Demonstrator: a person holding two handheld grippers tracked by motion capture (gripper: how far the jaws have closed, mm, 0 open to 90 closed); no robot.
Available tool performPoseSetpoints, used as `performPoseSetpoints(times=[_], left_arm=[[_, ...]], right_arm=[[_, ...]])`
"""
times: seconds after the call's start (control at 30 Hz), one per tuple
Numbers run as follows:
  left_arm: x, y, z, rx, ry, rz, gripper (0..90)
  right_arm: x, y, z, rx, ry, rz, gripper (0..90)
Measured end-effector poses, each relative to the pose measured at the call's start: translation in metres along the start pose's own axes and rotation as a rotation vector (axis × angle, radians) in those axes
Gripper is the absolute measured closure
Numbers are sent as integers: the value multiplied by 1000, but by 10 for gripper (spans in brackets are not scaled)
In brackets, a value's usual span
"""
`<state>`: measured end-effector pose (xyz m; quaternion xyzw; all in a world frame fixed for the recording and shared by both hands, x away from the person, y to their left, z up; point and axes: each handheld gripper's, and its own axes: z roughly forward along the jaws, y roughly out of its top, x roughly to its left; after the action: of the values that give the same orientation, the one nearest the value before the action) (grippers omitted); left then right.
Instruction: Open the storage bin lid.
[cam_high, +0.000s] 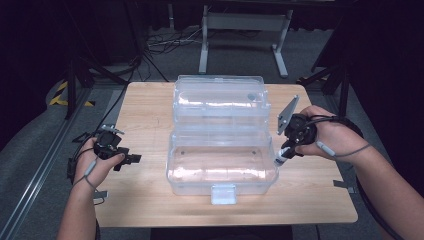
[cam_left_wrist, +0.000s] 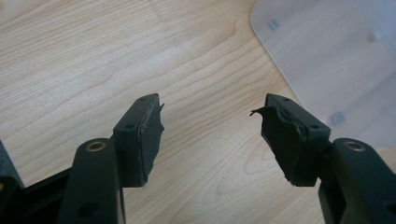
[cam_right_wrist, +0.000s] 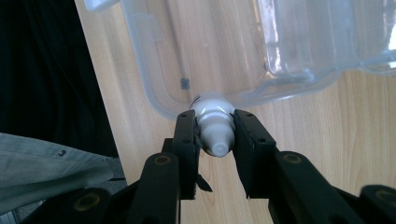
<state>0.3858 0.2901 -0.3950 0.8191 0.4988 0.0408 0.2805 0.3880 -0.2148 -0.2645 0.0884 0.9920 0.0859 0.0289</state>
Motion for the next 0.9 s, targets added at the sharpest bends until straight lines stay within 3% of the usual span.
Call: performPoseSetpoints(times=[0.4,0.7,0.9], left_arm=[[0,0,1,3,-2,1,387],[1,0,1,3,-1,-2,387],[1,-1,2,5,-3,-3,387]], right_arm=[[9,20,15,13,20,-45,717],[11,32,42,46,50,-84,716],[12,35,56,61,63,-83,716]])
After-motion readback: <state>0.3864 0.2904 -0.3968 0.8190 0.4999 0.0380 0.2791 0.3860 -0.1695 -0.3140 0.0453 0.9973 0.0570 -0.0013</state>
